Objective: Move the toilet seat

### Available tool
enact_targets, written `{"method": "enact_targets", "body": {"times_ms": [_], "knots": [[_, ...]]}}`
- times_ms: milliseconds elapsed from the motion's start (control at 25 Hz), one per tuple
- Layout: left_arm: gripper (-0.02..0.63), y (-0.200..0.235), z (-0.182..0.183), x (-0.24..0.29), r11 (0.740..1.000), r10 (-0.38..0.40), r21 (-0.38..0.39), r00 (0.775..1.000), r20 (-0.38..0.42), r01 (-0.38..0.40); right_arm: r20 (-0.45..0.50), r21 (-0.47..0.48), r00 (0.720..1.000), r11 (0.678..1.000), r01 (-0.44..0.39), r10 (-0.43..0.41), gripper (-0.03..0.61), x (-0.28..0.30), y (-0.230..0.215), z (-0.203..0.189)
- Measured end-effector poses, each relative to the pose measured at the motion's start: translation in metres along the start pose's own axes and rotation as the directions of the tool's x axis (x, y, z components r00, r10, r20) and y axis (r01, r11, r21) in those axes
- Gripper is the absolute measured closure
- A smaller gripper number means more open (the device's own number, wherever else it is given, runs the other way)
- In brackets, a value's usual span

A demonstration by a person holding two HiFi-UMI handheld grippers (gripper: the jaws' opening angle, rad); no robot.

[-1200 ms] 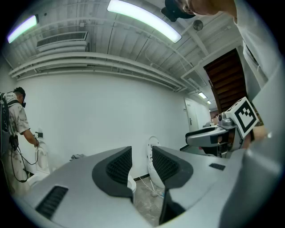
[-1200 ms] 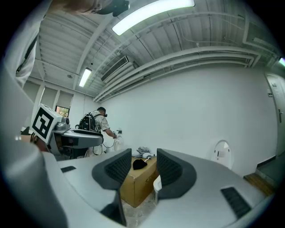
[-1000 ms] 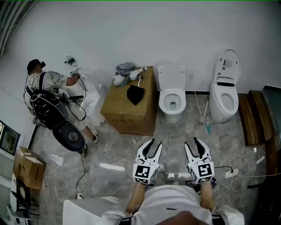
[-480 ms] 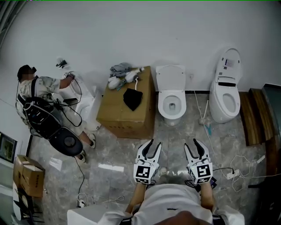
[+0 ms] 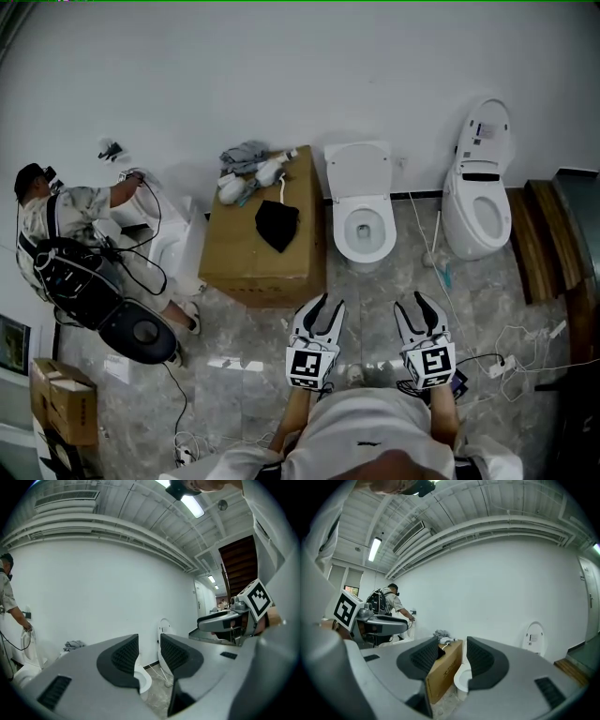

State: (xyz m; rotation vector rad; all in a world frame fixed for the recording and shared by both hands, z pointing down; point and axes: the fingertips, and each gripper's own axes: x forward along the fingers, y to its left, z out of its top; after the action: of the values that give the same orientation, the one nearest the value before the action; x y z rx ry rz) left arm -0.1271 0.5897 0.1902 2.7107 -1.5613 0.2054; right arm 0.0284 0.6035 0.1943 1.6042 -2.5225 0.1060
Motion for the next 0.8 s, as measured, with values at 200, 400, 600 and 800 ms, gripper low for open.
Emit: {"method": "enact_targets", "body": {"times_ms": [200, 400, 600, 800], "knots": [[0.453, 0.022, -0.004, 0.022, 1.0, -0.029, 0.01, 1.0, 0.0, 0.029, -0.01, -0.001, 1.0, 1.0, 0.027, -0.027, 0.382, 0.028, -0.003, 0.001], [0.453, 0.041, -0.005, 0.043, 0.999, -0.033, 0.005, 0.999, 0.007, 0.033, -0.014, -0.006, 0.999, 0.999, 0.041, -0.042, 0.382, 0.053, -0.011, 0.004], [0.453, 0.05, -0.005, 0.068, 0.999, -0.034, 0.009, 0.999, 0.006, 0.034, -0.021, -0.009, 0.999, 0.999, 0.046, -0.046, 0.382, 0.075, -0.025, 0.002], [0.453, 0.063, -0.001, 0.094, 1.0, -0.022, 0.005, 1.0, 0.012, 0.022, -0.021, -0.003, 0.999, 0.999, 0.033, -0.033, 0.382, 0.101, -0.04, 0.003]]}}
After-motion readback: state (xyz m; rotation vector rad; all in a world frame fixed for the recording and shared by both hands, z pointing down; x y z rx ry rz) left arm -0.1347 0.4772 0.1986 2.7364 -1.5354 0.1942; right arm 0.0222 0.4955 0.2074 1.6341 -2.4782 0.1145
